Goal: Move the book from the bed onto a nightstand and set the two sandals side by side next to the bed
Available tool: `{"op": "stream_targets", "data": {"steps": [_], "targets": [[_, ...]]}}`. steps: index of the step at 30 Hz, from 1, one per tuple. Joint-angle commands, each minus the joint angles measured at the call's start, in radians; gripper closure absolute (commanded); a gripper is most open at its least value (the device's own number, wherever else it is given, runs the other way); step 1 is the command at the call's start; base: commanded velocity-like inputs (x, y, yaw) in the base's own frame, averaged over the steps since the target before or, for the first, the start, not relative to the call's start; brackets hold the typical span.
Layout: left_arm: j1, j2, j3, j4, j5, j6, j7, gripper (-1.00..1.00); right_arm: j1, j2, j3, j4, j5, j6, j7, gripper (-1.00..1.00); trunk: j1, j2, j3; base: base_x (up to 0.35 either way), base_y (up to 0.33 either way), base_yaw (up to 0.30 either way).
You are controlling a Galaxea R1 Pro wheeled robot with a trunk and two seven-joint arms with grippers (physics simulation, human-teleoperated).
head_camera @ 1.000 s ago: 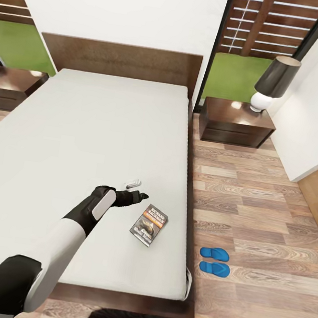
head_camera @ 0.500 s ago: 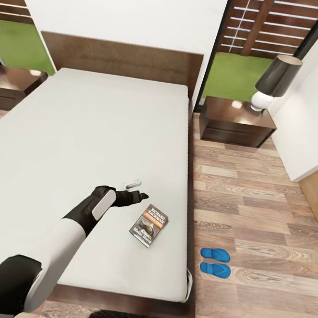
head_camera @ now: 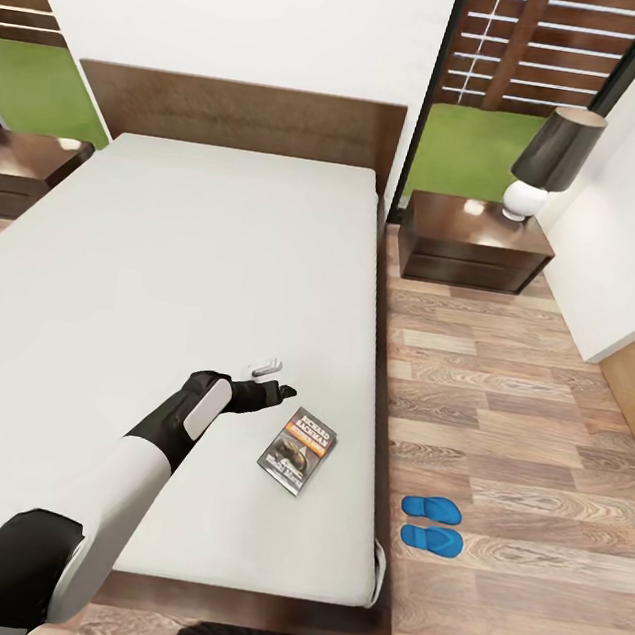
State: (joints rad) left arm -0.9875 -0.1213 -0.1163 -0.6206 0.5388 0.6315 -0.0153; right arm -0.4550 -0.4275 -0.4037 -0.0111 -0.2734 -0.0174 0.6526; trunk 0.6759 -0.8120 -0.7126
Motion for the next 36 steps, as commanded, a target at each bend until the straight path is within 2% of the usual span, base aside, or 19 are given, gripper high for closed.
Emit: {"op": "stream_targets", "data": {"steps": [1,36], "targets": [[0.000,0.000,0.000,-0.001,-0.001,0.004,-0.002,-1.00,-0.001,0.000,0.005,0.002,-0.009,-0.002,0.004,-1.00,0.004,-0.008,-0.004,0.000,0.000,0.000],[0.000,0.000,0.000,-0.001,-0.001,0.004,-0.002,-1.00,-0.001,-0.001,0.005,0.002,-0.009,-0.002,0.004,-1.00,0.138,-0.253,-0.114,0.000,0.000,0.000]]}}
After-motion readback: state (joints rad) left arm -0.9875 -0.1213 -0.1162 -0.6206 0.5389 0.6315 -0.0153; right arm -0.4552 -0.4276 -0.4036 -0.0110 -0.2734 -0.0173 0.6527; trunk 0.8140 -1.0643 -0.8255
